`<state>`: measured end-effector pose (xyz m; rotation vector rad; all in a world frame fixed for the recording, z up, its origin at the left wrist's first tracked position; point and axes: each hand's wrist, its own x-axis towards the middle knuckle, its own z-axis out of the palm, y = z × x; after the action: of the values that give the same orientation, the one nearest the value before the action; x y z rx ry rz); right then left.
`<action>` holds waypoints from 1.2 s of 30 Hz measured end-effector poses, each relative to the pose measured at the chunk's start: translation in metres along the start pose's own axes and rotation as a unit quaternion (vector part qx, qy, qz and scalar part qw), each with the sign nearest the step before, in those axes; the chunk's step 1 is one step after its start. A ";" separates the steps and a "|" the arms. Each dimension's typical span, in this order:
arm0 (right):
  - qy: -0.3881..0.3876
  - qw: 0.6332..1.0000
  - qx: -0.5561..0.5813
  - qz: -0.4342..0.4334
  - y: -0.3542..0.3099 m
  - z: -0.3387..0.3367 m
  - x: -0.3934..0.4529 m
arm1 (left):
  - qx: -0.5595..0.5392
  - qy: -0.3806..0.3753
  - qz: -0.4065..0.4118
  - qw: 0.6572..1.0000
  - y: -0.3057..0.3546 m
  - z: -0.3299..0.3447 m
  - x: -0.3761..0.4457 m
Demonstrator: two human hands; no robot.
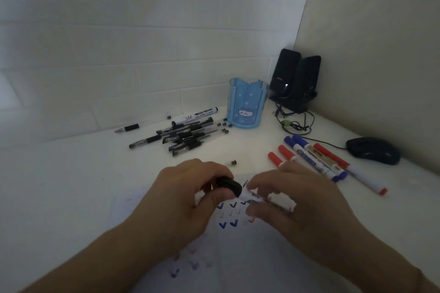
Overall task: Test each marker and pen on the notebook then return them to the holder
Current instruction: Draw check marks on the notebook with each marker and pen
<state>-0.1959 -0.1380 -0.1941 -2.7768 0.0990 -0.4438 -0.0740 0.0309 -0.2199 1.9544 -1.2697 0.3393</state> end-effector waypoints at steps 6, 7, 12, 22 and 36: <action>0.220 0.952 -0.065 0.203 0.071 -0.013 0.011 | 0.101 0.019 -0.079 0.992 -0.021 -0.005 0.005; 0.223 0.939 -0.072 0.253 0.086 -0.013 0.013 | 0.118 0.022 -0.093 0.988 -0.026 -0.007 0.007; 0.118 0.925 -0.124 0.339 0.112 0.000 0.015 | 0.160 0.013 -0.177 0.971 -0.049 -0.012 0.011; 0.116 0.959 -0.149 0.211 0.056 -0.008 0.036 | 0.184 -0.054 -0.259 0.947 -0.057 -0.020 0.015; -0.094 0.920 -0.366 -0.106 0.023 0.075 0.270 | 0.197 0.001 -0.198 0.960 -0.050 -0.018 0.011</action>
<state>0.0841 -0.1683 -0.1902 -3.5756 -0.1101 -0.2083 -0.0225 0.0465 -0.2240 2.4856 -0.8189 0.4110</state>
